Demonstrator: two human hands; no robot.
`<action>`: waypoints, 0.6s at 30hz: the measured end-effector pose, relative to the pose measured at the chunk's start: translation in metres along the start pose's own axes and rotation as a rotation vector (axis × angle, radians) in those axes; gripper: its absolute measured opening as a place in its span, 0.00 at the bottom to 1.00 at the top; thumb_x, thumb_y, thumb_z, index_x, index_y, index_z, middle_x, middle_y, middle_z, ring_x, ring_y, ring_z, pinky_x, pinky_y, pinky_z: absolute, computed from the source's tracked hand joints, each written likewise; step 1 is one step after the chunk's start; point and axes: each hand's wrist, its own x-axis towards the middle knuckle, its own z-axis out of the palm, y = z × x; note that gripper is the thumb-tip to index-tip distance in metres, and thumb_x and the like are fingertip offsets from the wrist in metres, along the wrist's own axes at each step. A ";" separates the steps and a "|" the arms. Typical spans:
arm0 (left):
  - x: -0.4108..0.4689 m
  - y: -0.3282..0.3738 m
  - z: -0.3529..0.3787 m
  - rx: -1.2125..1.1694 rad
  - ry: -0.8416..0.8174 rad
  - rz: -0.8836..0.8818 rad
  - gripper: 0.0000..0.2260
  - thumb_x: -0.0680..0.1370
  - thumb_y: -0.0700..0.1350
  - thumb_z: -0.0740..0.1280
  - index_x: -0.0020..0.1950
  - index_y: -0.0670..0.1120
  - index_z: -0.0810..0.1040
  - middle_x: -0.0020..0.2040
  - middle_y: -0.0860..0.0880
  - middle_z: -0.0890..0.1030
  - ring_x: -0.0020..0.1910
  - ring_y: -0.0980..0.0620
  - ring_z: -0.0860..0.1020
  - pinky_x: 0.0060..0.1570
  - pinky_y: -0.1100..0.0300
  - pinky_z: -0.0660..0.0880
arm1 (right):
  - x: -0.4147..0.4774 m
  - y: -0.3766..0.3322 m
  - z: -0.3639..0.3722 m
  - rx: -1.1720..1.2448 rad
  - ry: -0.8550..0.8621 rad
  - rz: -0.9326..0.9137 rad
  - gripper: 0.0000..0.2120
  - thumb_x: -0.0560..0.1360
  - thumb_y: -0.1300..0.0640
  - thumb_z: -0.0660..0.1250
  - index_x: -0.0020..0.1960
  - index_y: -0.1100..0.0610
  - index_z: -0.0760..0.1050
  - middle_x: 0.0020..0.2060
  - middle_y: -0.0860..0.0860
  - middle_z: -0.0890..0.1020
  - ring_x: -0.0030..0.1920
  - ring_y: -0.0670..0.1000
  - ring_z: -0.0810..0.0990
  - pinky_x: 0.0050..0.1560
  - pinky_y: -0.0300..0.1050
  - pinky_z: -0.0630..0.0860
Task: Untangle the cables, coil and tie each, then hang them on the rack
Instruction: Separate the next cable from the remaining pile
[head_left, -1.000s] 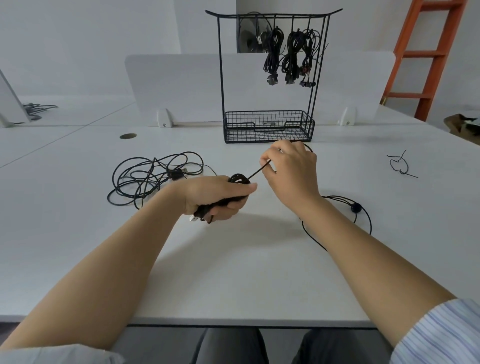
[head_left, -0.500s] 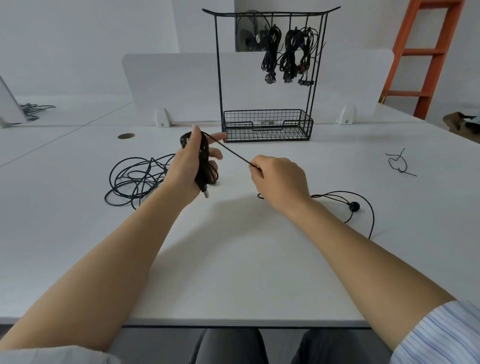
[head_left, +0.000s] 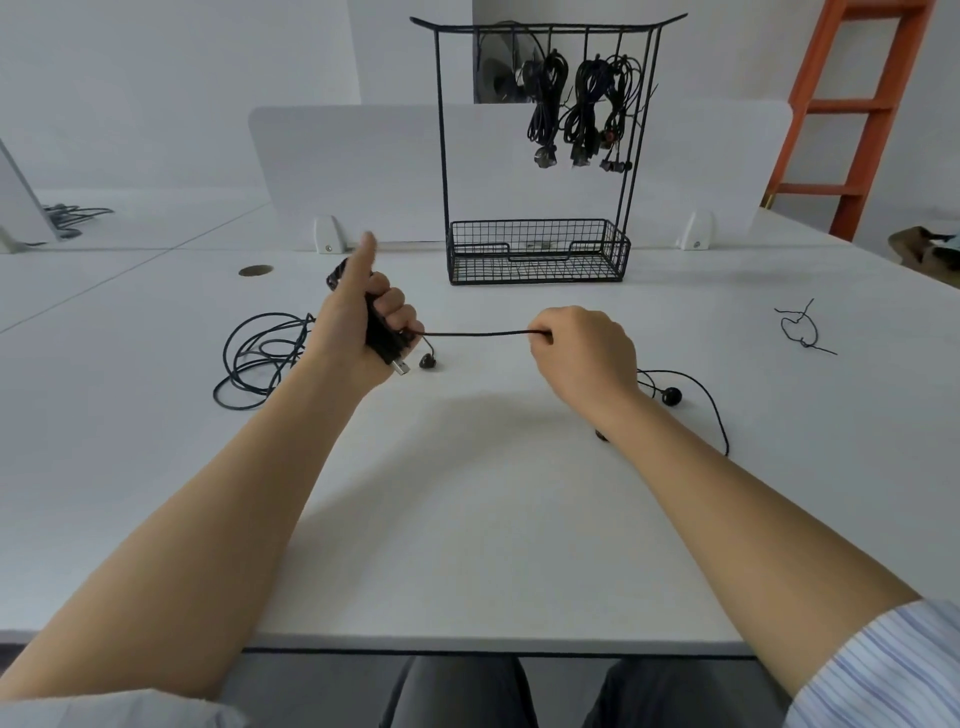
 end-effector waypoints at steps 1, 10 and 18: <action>-0.001 0.000 0.000 0.052 -0.029 -0.022 0.21 0.77 0.56 0.62 0.30 0.49 0.59 0.20 0.53 0.61 0.18 0.56 0.60 0.22 0.69 0.64 | 0.000 -0.001 0.000 0.010 0.009 -0.001 0.12 0.75 0.63 0.56 0.50 0.59 0.78 0.46 0.55 0.81 0.46 0.60 0.76 0.39 0.44 0.69; -0.004 -0.002 0.000 0.691 -0.132 -0.291 0.16 0.76 0.51 0.65 0.32 0.47 0.64 0.28 0.49 0.73 0.17 0.57 0.62 0.17 0.71 0.60 | 0.004 0.004 0.001 0.173 0.142 0.034 0.12 0.76 0.61 0.59 0.54 0.56 0.79 0.53 0.51 0.79 0.49 0.54 0.77 0.44 0.42 0.68; -0.018 -0.010 0.007 1.275 -0.378 -0.317 0.18 0.71 0.55 0.67 0.31 0.44 0.66 0.24 0.50 0.76 0.18 0.55 0.64 0.20 0.68 0.61 | -0.002 -0.003 0.008 0.365 0.191 -0.241 0.06 0.72 0.64 0.66 0.46 0.60 0.81 0.44 0.53 0.81 0.33 0.49 0.73 0.39 0.43 0.70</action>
